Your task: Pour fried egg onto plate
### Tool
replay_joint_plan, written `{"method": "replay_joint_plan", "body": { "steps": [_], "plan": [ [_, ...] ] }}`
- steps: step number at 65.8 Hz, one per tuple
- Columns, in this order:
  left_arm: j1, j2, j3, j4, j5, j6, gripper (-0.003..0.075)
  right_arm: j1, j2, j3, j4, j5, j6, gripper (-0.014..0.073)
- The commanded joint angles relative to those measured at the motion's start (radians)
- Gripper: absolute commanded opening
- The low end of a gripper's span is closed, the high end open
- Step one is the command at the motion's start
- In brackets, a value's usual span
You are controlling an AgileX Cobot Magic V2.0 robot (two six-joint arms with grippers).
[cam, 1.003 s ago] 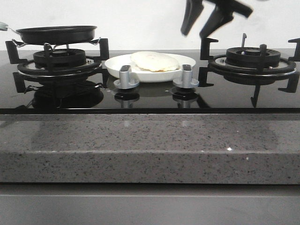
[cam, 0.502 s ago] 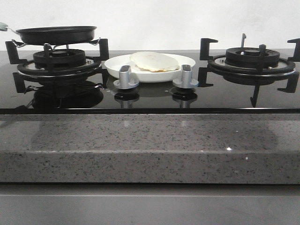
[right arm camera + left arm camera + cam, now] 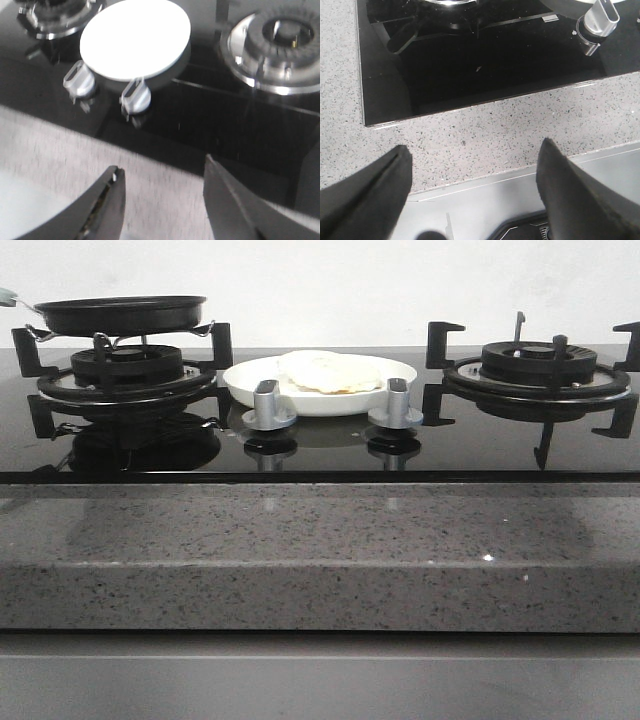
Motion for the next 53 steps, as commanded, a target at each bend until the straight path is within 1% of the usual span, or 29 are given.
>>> {"method": "replay_joint_plan", "body": {
  "steps": [1,10,22,40,49,53],
  "plan": [
    [-0.006,-0.004,-0.025,0.0,-0.056,-0.007,0.0515,-0.002,-0.071,0.031,0.001,-0.053,-0.011,0.0393],
    [-0.006,-0.004,-0.025,0.0,-0.056,-0.007,0.0515,-0.002,-0.137,0.069,0.001,-0.011,-0.011,0.0393],
    [-0.006,-0.004,-0.025,0.0,-0.056,-0.007,0.0515,-0.002,-0.143,0.069,0.001,0.054,-0.011,0.0393],
    [-0.006,-0.004,-0.025,0.0,-0.056,-0.007,0.0515,-0.002,-0.143,0.069,0.001,0.054,-0.011,0.0393],
    [-0.006,-0.004,-0.025,0.0,-0.082,-0.007,0.0515,-0.002,-0.143,0.069,0.001,0.055,-0.011,0.0393],
    [-0.006,-0.004,-0.025,0.0,-0.086,-0.007,0.0511,-0.002,-0.143,0.069,0.001,0.056,-0.011,0.0372]
  ]
}}
